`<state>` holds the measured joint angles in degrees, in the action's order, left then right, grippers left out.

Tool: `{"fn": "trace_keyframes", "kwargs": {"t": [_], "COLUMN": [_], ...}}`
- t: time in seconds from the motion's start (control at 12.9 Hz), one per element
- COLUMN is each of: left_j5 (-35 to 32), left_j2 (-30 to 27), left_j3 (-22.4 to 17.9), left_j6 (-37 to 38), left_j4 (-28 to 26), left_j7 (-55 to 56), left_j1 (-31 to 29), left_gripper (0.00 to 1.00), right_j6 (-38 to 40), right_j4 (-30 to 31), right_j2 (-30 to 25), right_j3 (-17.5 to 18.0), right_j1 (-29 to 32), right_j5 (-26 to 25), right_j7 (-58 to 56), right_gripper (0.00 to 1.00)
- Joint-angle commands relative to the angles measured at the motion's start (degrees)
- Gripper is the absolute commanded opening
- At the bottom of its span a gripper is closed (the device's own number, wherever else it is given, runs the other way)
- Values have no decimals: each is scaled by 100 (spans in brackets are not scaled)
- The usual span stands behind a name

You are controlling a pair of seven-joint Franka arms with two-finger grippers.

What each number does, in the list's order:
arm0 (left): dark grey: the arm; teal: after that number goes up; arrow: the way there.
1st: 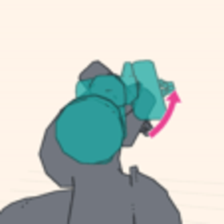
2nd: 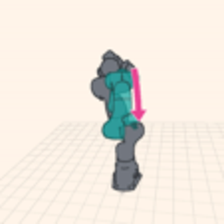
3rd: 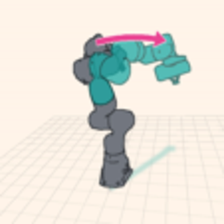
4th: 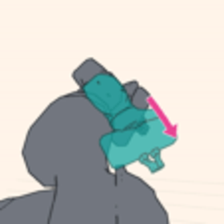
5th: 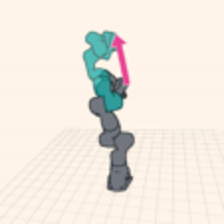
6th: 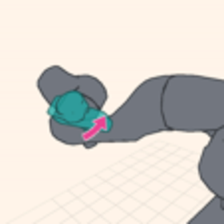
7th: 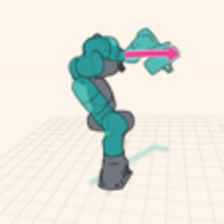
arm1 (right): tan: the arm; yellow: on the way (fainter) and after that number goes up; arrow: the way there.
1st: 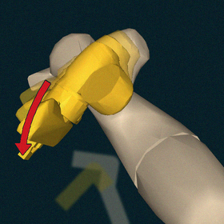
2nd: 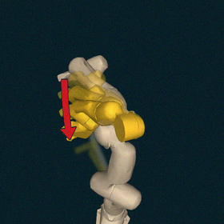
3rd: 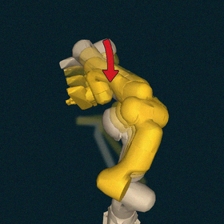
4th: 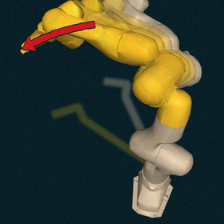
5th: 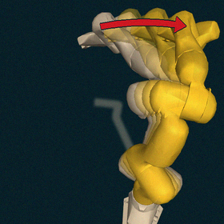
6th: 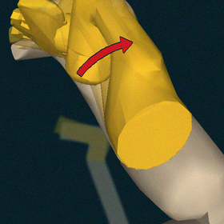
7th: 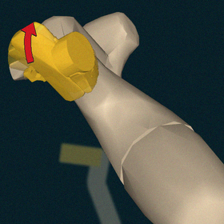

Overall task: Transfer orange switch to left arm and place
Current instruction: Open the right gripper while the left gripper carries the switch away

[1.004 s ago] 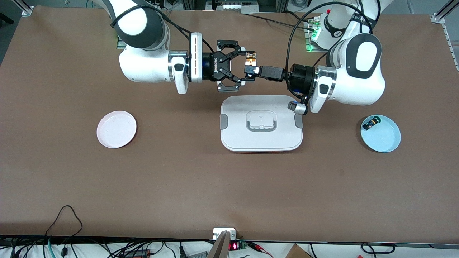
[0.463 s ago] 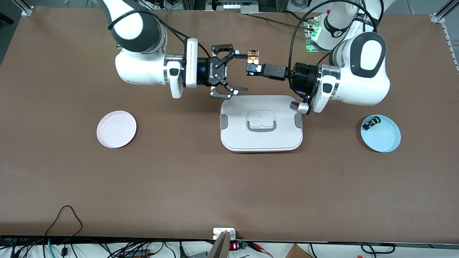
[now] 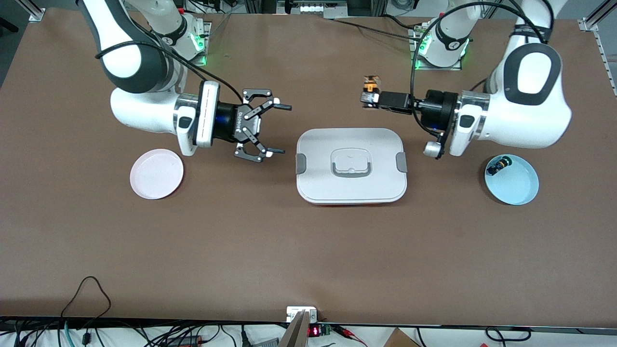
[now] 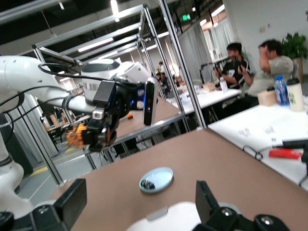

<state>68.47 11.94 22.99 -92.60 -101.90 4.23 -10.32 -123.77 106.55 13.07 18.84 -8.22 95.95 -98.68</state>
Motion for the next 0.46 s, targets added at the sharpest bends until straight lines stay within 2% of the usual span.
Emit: {"fn": "trace_keyframes", "kwargs": {"t": [0.0, 0.15, 0.23, 0.39], "left_j5": [-1154, -2524, -3097, -3557], "left_j2": [281, 641, 791, 906], "left_j3": [38, 47, 47, 39], "left_j6": [425, 829, 1083, 1252], "left_j4": [528, 1265, 1538, 1647], "left_j7": [78, 25, -88, -308], "left_j1": [-304, -330, -331, -331], "left_gripper": [21, 20, 20, 20], "right_j6": [55, 55, 125, 379], "right_j4": [375, 445, 533, 560], "right_j2": [-358, -393, -454, -516], "right_j3": [49, 49, 49, 41], "right_j1": [154, 294, 347, 461], "right_j5": [-636, -1514, -1735, -2306], "right_j7": [917, 1682, 2025, 3147], "right_gripper": [100, 100, 100, 100]}}
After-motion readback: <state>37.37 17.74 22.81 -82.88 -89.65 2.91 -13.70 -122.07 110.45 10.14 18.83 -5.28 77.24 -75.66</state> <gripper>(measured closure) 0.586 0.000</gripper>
